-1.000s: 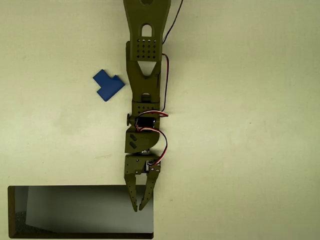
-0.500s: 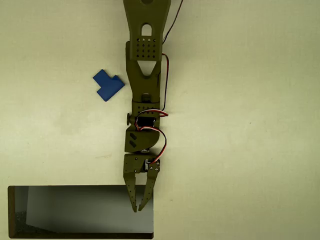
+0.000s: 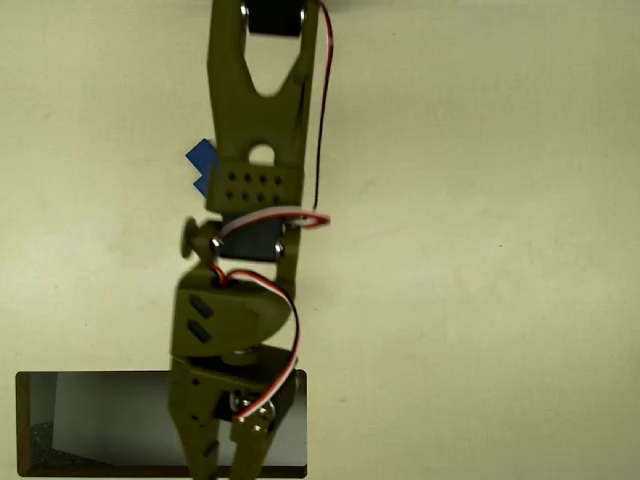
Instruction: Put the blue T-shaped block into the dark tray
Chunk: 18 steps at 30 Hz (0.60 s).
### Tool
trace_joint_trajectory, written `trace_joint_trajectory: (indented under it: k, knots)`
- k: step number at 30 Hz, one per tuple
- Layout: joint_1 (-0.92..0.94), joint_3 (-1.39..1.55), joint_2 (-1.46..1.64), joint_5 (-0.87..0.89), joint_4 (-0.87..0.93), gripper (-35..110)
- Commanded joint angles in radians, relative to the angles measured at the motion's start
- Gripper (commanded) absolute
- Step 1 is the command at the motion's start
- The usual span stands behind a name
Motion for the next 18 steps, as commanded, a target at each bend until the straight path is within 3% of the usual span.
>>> trace_joint_trajectory:
  k: [1,7,12,15,18]
  knots:
    - [0.020,-0.017,0.189,-0.067,0.607,0]
    - [0.087,0.186,0.296,-0.239,0.959,0]
    - [0.121,0.278,0.288,-0.385,1.147,0]
    - [0.167,0.497,0.342,-0.565,1.112,0]
    - [0.235,0.764,0.414,-0.776,0.917,0]
